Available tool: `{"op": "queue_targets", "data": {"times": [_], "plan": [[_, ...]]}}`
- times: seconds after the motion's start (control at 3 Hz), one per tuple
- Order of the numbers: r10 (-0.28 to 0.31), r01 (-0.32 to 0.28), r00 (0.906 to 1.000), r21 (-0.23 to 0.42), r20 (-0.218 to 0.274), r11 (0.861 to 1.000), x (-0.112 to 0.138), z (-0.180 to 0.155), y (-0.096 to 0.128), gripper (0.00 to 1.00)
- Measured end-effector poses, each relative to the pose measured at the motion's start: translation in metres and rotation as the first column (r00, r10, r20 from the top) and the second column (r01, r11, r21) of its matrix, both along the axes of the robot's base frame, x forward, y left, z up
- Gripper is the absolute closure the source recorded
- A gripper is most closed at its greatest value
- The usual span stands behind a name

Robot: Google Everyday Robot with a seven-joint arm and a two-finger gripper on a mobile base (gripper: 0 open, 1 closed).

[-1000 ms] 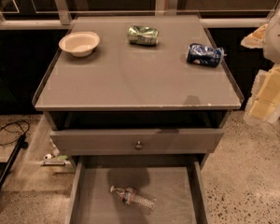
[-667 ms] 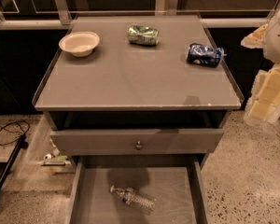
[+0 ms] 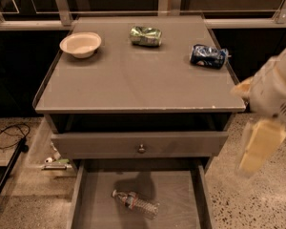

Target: Pick water bottle from middle drawer and place on counter

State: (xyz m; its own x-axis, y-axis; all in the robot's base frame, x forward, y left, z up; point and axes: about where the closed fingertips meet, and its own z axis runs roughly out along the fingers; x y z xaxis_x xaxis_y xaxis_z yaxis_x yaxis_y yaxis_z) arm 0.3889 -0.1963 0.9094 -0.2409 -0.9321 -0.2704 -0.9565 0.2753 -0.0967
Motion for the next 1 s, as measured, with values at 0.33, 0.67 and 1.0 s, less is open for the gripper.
{"op": "queue_targets", "data": {"times": [0.33, 0.67, 1.0], "plan": [[-0.002, 0.004, 0.9948, 0.026, -0.102, 1.0, -0.038, -0.065, 0.005, 0.0], [-0.003, 0.005, 0.9902, 0.015, -0.14, 1.0, -0.049, -0.08, 0.003, 0.0], [-0.003, 0.005, 0.9902, 0.015, -0.14, 1.0, -0.049, -0.08, 0.003, 0.0]]}}
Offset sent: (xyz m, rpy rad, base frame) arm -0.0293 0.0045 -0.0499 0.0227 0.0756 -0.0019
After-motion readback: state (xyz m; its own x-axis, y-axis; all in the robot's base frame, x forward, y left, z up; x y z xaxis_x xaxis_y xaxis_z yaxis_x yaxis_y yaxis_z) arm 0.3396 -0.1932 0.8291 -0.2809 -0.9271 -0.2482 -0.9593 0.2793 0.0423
